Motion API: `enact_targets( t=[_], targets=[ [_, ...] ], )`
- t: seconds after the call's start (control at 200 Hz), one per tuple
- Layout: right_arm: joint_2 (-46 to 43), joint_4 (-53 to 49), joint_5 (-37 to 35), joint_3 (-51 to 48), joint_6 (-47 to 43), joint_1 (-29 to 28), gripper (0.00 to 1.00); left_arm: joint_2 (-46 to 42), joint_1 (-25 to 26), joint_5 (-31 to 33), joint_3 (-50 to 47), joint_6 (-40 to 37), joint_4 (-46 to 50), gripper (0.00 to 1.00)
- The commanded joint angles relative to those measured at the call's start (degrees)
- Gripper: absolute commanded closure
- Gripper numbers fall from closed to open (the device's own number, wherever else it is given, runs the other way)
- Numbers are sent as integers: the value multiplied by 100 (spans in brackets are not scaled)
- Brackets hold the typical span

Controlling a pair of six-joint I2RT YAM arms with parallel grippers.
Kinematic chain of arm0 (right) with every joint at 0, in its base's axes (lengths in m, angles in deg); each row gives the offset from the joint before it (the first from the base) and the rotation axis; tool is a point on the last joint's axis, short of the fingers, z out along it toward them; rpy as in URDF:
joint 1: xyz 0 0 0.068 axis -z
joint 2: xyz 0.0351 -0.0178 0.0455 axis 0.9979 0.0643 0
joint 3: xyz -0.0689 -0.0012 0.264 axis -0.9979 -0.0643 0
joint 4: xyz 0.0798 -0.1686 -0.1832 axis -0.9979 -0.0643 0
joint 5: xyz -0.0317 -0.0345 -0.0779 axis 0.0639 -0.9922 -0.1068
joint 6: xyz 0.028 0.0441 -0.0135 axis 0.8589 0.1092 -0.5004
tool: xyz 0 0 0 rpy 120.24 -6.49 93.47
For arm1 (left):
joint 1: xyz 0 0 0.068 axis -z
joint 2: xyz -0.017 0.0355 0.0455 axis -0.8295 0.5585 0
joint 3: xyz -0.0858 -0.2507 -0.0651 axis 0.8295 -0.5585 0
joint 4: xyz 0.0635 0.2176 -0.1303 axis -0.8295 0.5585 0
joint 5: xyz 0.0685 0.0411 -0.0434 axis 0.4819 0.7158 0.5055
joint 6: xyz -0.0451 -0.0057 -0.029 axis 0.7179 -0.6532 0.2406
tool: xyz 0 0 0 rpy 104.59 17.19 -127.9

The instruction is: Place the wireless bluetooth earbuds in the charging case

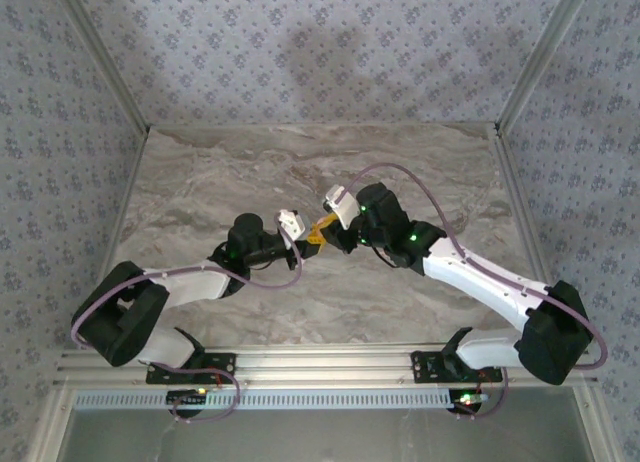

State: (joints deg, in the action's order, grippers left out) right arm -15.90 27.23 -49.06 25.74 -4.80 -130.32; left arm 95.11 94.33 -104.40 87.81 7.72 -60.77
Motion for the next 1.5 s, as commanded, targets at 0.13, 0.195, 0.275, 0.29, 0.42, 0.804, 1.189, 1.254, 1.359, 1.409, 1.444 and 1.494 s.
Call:
enact_targets(
  t=[0.13, 0.195, 0.275, 0.29, 0.42, 0.804, 1.189, 1.254, 1.359, 1.409, 1.444, 1.494],
  targets=[
    [226, -324, 119, 181, -159, -104, 76, -227, 32, -105, 34, -31, -208, 81],
    [228, -329, 135, 200, -151, -96, 74, -244, 39, -97, 36, -39, -186, 81],
    [187, -307, 135, 208, -134, -94, 71, -253, 37, -95, 25, -50, -164, 81],
    [173, -291, 140, 208, -127, -84, 70, -262, 39, -89, 25, -57, -164, 81],
    [82, -226, 247, 213, -5, -10, 64, -254, 34, -70, -1, -56, -164, 81],
    [-271, -17, 1388, 173, 700, 573, 48, -244, 37, 35, -101, -90, -164, 81],
    [-189, -1733, 1267, 149, 2005, 1526, 50, -397, 39, 263, -265, -202, 106, 81],
    [-72, -2132, 1226, 12, 2344, 1812, 50, -435, 34, 281, -281, -229, 177, 81],
    [3, -2450, 1105, -345, 2828, 2145, 51, -495, 26, 307, -302, -244, 255, 81],
    [73, -2562, 1040, -475, 2974, 2241, 51, -523, 24, 321, -309, -242, 275, 81],
    [160, -2725, 1025, -546, 3030, 2286, 51, -532, 29, 326, -308, -242, 283, 81],
    [315, -2811, 924, -611, 3057, 2318, 51, -534, 30, 333, -309, -251, 284, 81]
  ],
)
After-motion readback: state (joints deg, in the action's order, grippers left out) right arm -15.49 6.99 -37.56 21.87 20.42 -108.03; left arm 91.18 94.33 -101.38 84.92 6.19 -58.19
